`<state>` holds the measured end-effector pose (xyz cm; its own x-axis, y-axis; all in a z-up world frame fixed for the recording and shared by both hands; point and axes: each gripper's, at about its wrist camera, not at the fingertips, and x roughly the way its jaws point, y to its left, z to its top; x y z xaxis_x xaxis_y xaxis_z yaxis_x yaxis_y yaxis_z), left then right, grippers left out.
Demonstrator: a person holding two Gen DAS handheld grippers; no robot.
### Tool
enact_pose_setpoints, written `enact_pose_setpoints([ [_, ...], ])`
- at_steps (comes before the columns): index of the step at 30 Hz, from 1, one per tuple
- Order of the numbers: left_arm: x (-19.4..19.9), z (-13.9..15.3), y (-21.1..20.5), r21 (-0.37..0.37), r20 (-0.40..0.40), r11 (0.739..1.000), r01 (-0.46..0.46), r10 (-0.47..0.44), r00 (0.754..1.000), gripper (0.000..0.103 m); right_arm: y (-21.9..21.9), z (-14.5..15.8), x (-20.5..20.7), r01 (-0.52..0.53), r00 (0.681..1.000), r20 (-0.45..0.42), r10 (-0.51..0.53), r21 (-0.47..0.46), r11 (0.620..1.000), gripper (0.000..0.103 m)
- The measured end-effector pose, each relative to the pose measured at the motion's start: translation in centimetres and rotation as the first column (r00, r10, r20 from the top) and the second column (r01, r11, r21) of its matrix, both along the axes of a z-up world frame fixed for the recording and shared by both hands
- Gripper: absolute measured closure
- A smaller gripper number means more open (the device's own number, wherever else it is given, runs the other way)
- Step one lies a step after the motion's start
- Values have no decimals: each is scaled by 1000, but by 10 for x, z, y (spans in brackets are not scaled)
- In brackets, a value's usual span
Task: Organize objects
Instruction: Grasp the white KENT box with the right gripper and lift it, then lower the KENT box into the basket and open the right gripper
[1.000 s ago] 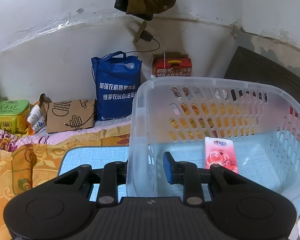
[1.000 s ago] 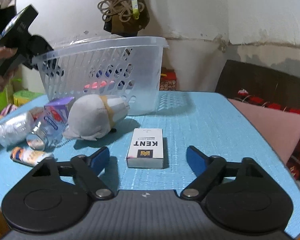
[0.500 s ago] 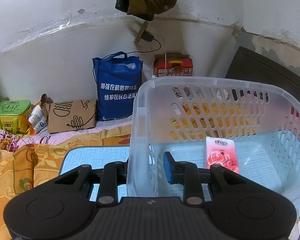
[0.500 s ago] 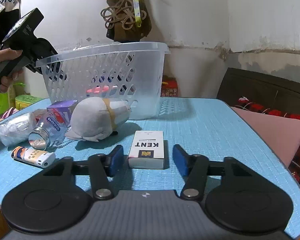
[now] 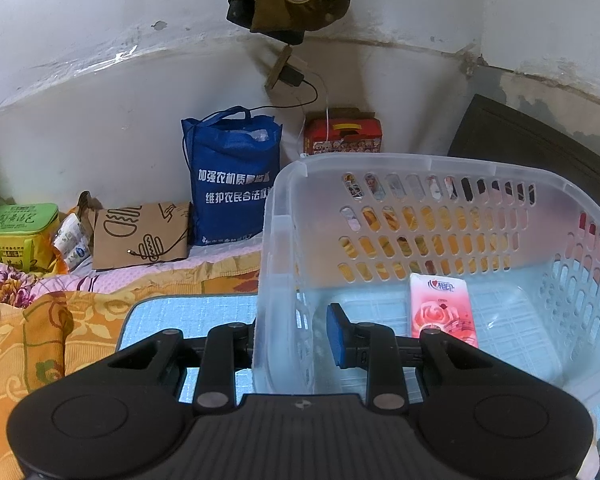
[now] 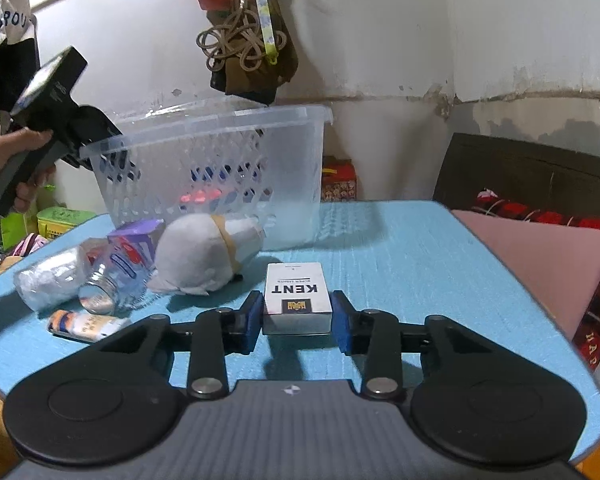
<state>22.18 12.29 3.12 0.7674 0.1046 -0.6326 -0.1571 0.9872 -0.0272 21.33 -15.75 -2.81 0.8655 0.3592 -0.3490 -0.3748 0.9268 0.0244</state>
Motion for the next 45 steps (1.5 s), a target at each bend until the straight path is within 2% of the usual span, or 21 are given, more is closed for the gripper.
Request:
enact_pose_setpoints([
  [15, 0, 0, 0, -7, 5, 1000, 0, 0, 1000, 70, 4, 65, -16, -48, 996, 75, 45, 26, 999, 63],
  [19, 1, 0, 1, -18, 4, 1000, -2, 2, 1000, 70, 6, 92, -13, -60, 991, 125, 56, 27, 998, 63],
  [22, 4, 0, 1, -19, -1, 1000, 1, -1, 1000, 70, 16, 117, 5, -83, 985, 152, 81, 9, 997, 63],
  [27, 5, 0, 1, -15, -9, 1000, -4, 3, 1000, 70, 41, 151, 68, -119, 986, 118, 114, 32, 992, 63],
  [29, 6, 0, 1, -14, -11, 1000, -4, 4, 1000, 70, 51, 155, 92, -140, 988, 77, 137, 43, 989, 63],
  [33, 7, 1, 0, -7, -18, 1000, -7, 7, 1000, 70, 75, 154, 127, -106, 992, 63, 107, -19, 994, 63],
  [35, 7, 1, 1, -7, -19, 1000, -12, 12, 1000, 70, 80, 151, 137, -111, 993, 44, 111, -13, 994, 63],
  [43, 7, 1, -1, 1, -28, 1000, -14, 14, 1000, 70, 98, 144, 144, -142, 989, 33, 143, -41, 989, 62],
  [44, 7, 1, -1, 2, -29, 1000, -13, 14, 999, 70, 100, 143, 145, -137, 990, 40, 139, -49, 989, 60],
  [45, 7, 1, -1, 2, -30, 1000, -13, 13, 999, 70, 102, 142, 145, -136, 989, 47, 138, -57, 989, 40],
])
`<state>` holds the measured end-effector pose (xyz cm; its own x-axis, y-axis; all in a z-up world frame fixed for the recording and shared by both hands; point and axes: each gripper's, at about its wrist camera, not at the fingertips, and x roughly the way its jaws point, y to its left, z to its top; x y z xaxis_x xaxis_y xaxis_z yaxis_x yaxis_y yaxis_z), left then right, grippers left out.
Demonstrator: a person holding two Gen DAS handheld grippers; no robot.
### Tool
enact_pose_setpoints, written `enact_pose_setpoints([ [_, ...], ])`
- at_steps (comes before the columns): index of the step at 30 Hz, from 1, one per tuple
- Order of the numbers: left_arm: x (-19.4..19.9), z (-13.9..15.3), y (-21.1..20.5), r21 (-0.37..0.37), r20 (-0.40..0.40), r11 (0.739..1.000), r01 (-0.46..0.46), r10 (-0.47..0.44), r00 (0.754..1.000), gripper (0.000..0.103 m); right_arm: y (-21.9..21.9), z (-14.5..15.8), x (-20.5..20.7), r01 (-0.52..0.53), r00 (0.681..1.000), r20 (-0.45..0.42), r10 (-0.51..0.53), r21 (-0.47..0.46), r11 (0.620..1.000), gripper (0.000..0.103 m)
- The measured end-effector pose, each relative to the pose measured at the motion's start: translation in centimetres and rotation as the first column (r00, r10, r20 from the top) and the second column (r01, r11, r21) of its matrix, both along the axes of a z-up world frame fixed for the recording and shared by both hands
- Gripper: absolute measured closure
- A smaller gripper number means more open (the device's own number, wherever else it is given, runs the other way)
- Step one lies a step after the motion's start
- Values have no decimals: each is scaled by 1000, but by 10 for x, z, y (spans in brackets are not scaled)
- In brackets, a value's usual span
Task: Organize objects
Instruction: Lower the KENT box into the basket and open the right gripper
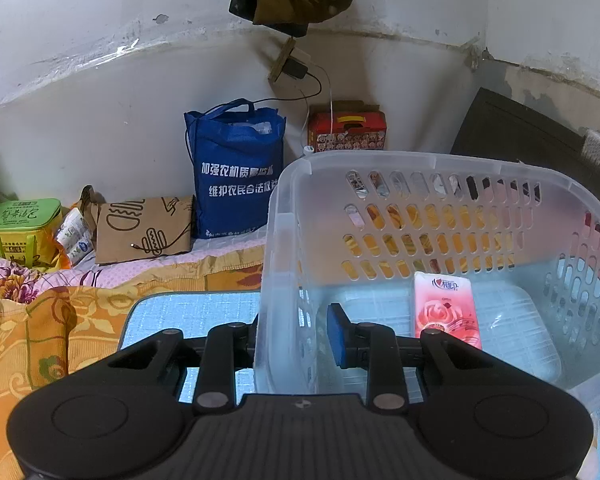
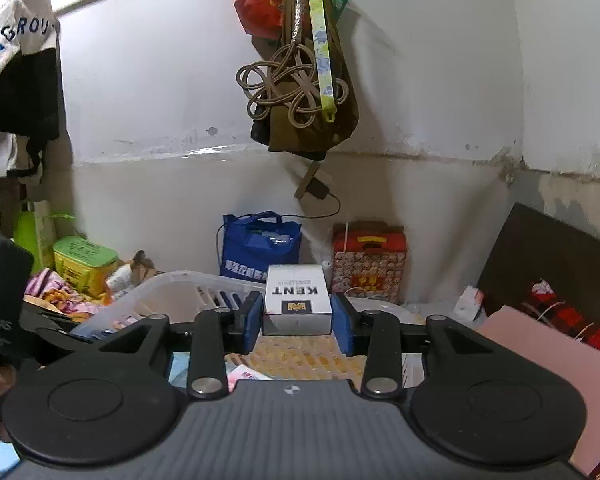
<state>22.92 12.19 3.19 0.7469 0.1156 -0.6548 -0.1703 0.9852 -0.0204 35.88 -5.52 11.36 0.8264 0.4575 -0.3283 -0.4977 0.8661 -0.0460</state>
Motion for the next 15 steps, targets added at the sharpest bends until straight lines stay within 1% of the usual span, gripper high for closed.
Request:
enact_pose_setpoints([
  [1, 0, 0, 0, 0, 1, 1000, 0, 0, 1000, 70, 3, 0, 2, -5, 1000, -6, 5, -9, 1000, 13],
  [2, -1, 0, 0, -1, 3, 1000, 0, 0, 1000, 70, 3, 0, 2, 2, 1000, -5, -2, -5, 1000, 5],
  [3, -1, 0, 0, -1, 3, 1000, 0, 0, 1000, 70, 2, 0, -1, 14, 1000, 12, -14, 14, 1000, 0],
  [4, -1, 0, 0, -1, 4, 1000, 2, -2, 1000, 70, 1, 1, -2, 14, 1000, 20, -14, 26, 1000, 0],
  [6, -1, 0, 0, -3, 6, 1000, 5, -5, 1000, 70, -3, 2, -6, 0, 1000, 10, 0, 37, 999, 0],
  [8, -1, 0, -1, -3, 5, 1000, 3, -3, 1000, 70, -8, 3, -10, 12, 1000, 8, -12, 49, 999, 0],
  [10, -1, 0, -1, -4, 7, 1000, 2, -2, 1000, 70, -16, 1, -17, 15, 1000, -12, -14, 68, 998, 0],
  [12, 0, 0, -1, -6, 8, 1000, 2, -2, 1000, 70, -28, -4, -30, 23, 999, -32, -20, 87, 996, 0],
  [15, 0, 0, 0, -8, 8, 1000, 10, -10, 1000, 70, -54, -19, -54, 34, 999, -34, -29, 147, 989, 0],
])
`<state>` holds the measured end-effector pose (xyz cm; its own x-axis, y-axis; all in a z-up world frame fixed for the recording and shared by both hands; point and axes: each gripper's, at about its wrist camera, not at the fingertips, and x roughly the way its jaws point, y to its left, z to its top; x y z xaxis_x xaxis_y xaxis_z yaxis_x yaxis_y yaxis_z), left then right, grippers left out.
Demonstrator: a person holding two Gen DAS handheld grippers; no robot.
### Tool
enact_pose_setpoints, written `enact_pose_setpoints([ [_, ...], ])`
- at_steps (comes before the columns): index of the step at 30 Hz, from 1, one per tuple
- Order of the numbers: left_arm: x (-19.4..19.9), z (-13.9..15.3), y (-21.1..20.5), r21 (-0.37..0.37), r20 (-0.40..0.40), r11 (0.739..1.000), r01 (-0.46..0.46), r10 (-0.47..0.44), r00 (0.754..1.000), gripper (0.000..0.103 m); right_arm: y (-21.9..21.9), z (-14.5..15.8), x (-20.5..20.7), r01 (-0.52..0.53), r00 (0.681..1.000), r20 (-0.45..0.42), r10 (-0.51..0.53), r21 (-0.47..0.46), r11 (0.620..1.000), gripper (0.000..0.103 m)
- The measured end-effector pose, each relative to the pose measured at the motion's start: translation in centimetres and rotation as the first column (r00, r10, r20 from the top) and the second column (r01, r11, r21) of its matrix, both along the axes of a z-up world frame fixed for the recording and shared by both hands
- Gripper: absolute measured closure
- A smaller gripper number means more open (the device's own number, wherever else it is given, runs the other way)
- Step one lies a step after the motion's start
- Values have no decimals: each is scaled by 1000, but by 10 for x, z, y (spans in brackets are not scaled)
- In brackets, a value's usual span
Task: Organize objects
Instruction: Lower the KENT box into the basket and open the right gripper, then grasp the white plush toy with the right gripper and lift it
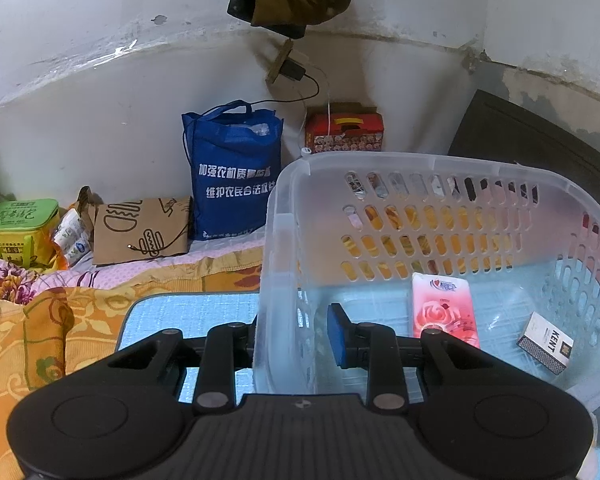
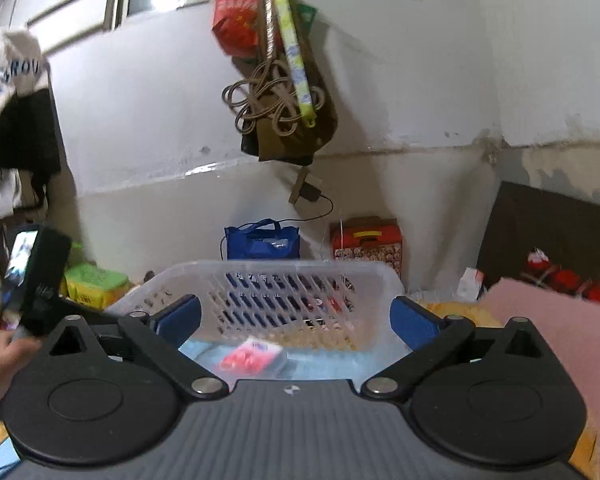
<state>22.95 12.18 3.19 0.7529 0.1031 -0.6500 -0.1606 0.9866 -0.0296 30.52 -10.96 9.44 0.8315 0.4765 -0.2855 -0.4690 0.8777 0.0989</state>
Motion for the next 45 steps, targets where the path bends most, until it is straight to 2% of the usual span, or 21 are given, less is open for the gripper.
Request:
enact_pose_setpoints([
  [4, -1, -1, 1, 0, 2, 1000, 1, -1, 1000, 70, -20, -32, -16, 59, 995, -85, -55, 43, 997, 0],
  [6, 0, -1, 1, 0, 2, 1000, 2, -2, 1000, 70, -17, -50, -19, 66, 987, -151, -62, 20, 998, 0],
  [11, -1, 0, 0, 4, 3, 1000, 2, -2, 1000, 70, -1, -85, -18, 11, 980, -198, -17, -30, 999, 0],
  [15, -2, -2, 0, 4, 2, 1000, -2, 2, 1000, 70, 1, -95, -12, -4, 969, -249, 10, 21, 1000, 0],
  [20, -3, -2, 0, 9, 3, 1000, -1, 1, 1000, 70, 12, -97, -12, -42, 968, -248, 42, 7, 999, 0],
  [29, -4, -2, -2, 17, -1, 999, 34, -34, 999, 69, 31, -107, -13, -74, 966, -252, 50, -86, 994, 2],
  [32, -4, -2, -2, 18, 3, 998, 61, -61, 998, 68, 31, -109, -12, -80, 964, -261, 56, -84, 993, 11],
  [34, -5, -2, -3, 20, 15, 998, 64, -64, 998, 68, 30, -110, -15, -79, 968, -246, 56, -81, 994, 22],
  [45, -6, -4, -2, -3, 45, 997, 72, -71, 996, 68, 23, -103, -25, -55, 985, -165, 50, -29, 998, 23],
])
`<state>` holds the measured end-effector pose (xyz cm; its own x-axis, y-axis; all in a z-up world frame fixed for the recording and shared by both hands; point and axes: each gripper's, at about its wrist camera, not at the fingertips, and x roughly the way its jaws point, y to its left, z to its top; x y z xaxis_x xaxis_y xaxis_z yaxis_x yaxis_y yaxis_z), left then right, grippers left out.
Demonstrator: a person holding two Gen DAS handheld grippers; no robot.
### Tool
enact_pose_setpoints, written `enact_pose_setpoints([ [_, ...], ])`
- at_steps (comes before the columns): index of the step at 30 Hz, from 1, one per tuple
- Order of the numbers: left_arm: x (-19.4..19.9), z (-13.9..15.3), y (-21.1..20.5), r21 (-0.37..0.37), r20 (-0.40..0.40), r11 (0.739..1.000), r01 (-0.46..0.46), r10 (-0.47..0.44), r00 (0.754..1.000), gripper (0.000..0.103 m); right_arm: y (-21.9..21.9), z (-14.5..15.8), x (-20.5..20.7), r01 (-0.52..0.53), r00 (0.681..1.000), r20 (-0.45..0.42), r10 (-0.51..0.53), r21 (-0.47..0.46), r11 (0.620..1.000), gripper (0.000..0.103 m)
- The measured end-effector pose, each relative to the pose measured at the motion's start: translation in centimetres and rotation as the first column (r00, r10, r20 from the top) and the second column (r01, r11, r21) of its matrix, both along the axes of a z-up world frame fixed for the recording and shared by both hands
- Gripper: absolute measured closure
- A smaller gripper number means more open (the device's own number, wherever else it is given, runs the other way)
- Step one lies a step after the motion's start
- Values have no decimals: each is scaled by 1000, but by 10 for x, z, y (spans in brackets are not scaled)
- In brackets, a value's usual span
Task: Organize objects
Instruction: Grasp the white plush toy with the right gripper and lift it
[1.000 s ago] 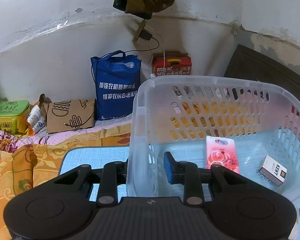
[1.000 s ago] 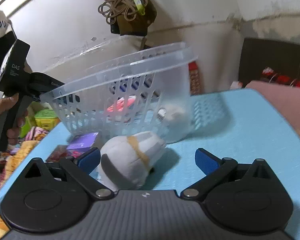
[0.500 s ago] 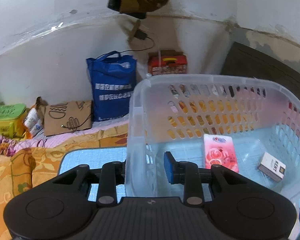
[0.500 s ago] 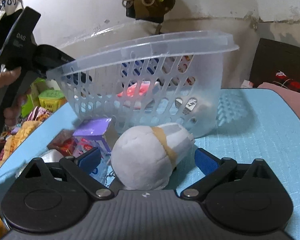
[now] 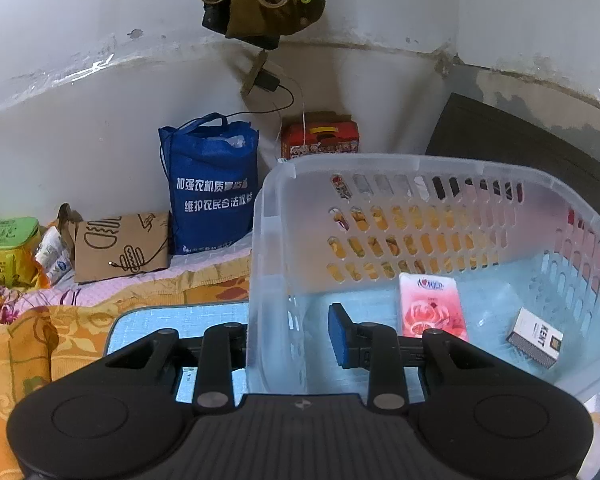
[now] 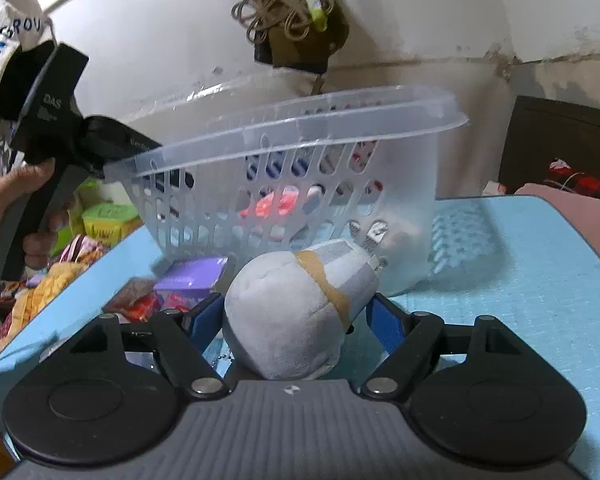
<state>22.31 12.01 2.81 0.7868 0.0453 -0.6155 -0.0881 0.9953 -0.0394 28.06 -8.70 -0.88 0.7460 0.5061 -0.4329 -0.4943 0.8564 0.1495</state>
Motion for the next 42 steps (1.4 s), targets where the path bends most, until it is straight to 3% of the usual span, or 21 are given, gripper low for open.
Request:
enact_pose_setpoints([
  [14, 7, -1, 7, -36, 32, 999, 12, -11, 999, 66, 0, -1, -7, 6, 1000, 31, -6, -7, 1000, 23],
  [21, 10, -1, 5, -22, 14, 1000, 19, -19, 1000, 66, 3, 1, -12, 12, 998, 68, -12, -12, 1000, 23],
  [24, 13, 0, 1, 32, 12, 999, 15, -15, 1000, 66, 2, 1, -8, 12, 998, 58, -12, 2, 1000, 23],
  [36, 12, 3, -2, 45, 2, 999, 17, -17, 1000, 66, -2, 0, -10, 4, 999, 51, -5, 8, 1000, 23],
  [42, 11, 2, 1, 38, 9, 999, 9, -10, 1000, 66, -5, 4, -24, 28, 992, 126, -27, -2, 1000, 23],
])
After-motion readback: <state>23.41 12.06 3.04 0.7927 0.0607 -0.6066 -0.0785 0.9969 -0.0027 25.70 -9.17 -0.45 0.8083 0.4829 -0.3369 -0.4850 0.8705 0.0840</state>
